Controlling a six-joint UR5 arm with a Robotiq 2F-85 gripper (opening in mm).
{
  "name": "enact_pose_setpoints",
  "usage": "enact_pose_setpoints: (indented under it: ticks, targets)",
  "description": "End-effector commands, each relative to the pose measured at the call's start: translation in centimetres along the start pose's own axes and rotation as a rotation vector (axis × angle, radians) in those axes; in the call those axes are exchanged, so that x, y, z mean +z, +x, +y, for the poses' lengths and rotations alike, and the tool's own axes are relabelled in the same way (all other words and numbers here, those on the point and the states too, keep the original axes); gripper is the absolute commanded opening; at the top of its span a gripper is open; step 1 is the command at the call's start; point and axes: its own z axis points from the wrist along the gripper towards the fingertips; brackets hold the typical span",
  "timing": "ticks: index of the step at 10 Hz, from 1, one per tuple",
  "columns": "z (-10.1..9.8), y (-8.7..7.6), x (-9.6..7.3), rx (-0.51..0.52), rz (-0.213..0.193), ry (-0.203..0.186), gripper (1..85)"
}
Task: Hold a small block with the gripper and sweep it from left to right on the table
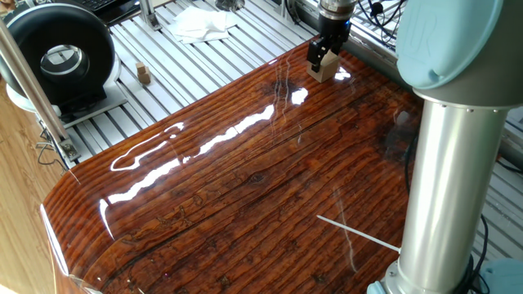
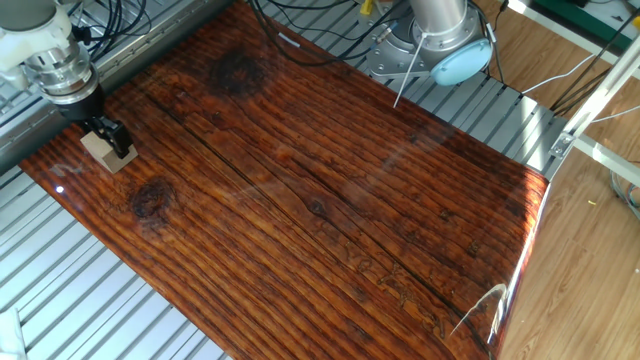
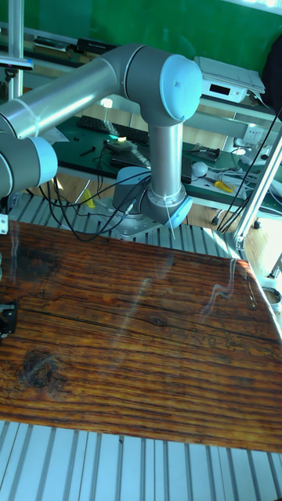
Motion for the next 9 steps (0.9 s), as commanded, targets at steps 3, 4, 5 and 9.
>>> enact_pose_setpoints:
  ticks: [3, 4, 5, 9]
  targets:
    - [0.05, -0.17, 0.24, 0.006, 0.0, -0.005, 73.3]
    - [0.21, -0.13, 0.21, 0.007, 0.003, -0.011, 73.3]
    - [0.35, -0.04, 0.2, 0.009, 0.007, -0.016, 73.3]
    - [-0.01, 0.24, 0.57, 0.029, 0.028, -0.002, 73.3]
